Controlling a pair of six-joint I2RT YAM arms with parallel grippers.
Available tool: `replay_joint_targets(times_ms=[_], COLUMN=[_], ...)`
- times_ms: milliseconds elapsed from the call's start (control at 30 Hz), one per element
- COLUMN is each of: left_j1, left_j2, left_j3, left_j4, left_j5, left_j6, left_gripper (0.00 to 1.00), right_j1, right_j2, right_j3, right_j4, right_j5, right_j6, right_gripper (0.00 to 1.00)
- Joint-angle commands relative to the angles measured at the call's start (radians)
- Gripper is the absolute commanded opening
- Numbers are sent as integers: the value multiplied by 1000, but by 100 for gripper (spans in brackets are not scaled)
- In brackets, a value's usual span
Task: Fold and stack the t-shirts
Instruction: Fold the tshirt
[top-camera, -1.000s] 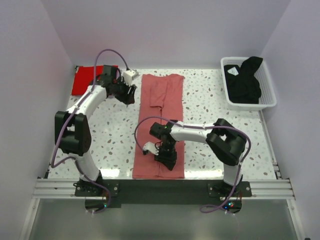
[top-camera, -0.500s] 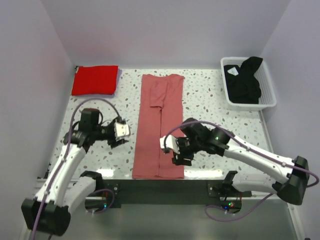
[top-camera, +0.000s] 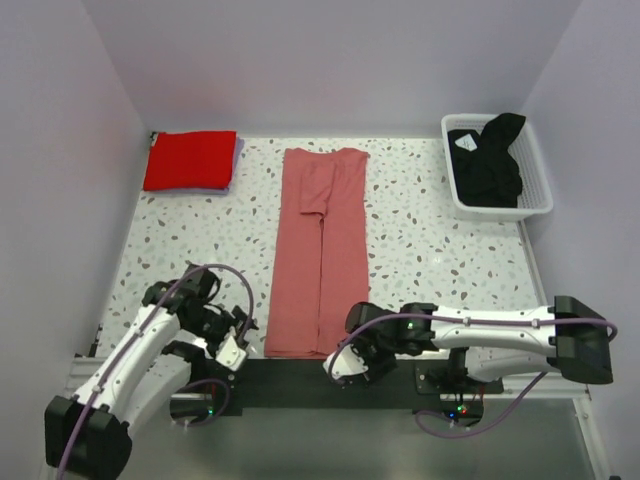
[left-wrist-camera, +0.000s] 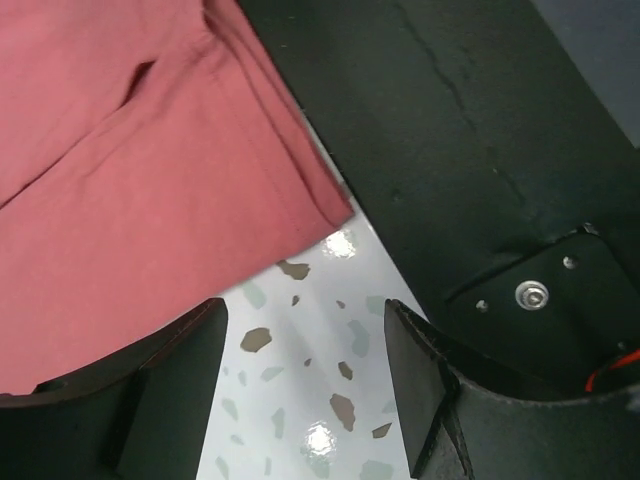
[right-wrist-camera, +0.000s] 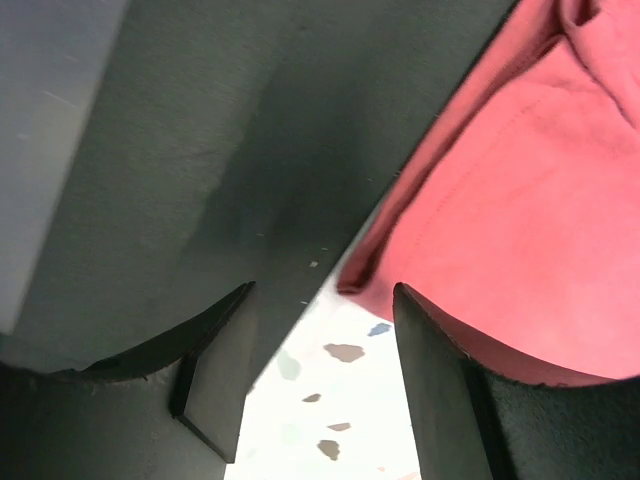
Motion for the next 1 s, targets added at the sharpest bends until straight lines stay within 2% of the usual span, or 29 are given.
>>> replay_joint_targets(times_ms=[0,33,100,167,200,267,400,433,667,833,967], left_j1=[-40,-69,-108,-140,-141,-151,-250,-304,-490,-549,-582], left_j2=[95,111,185,274,357,388,275,264,299,303,267], left_j3=[39,45,91,151,204,217,107,93,61,56,13], left_j4=[-19,20,161,187,171,215,369,384,496,467,450], left_j5=[-54,-77,-92,-79,-65,-34,-62,-77,-125,-131,-166], left_j6=[166,124,-59,-146,-142,-160,-185,-193,-312,-283,-253], left_gripper=[69,68,67,68,69,73,73,73,70,66,62], right_j1=[5,5,4,4,4,4,4,4,2,-1,-1], right_j2=[-11,-16,-27,-50,-86,-114,-96,-81,-37,-33,-25], right_j3=[-15,-20,-15,-12,-21,-38,-54,-55,-81,-109,-136], right_j4=[75,78,65,46,42,64,82,90,139,125,154], right_j5=[41,61,75,81,78,84,88,84,54,66,100], right_j6=[-85,-91,-77,-61,-59,-67,-97,-113,-169,-191,-197], right_gripper=[60,59,58,58,58,58,54,54,47,45,39])
